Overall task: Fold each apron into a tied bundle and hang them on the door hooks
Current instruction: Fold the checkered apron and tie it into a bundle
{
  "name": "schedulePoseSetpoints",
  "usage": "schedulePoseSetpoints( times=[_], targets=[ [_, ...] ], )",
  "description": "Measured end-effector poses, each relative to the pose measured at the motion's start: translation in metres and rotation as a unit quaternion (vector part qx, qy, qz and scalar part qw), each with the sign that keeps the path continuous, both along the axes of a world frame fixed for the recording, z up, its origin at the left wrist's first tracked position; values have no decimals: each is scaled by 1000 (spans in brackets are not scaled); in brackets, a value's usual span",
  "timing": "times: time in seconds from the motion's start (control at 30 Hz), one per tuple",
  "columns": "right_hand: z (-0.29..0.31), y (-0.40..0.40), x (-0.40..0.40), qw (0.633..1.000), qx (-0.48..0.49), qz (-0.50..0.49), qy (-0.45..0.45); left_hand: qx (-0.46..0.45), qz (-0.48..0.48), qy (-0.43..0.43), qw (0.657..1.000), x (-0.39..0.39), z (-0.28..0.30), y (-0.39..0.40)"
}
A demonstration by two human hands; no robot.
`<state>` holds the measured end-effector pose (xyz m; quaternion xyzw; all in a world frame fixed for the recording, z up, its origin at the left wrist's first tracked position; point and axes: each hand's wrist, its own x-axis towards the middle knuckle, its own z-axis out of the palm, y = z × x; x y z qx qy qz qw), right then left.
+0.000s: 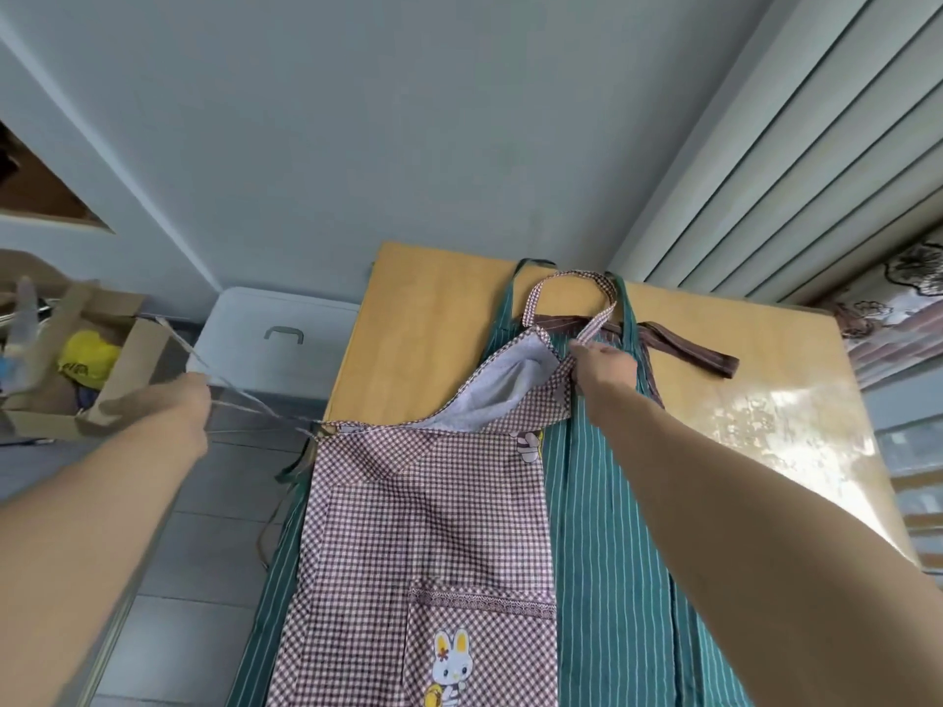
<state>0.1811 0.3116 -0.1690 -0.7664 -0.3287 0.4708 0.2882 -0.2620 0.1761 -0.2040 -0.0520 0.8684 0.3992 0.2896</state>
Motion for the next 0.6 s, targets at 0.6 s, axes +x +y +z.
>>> schedulePoseSetpoints(
  times=[0.6],
  targets=[
    [26, 50, -40, 905, 63, 346, -238, -48, -691, 162, 703, 218, 3, 33]
  ],
)
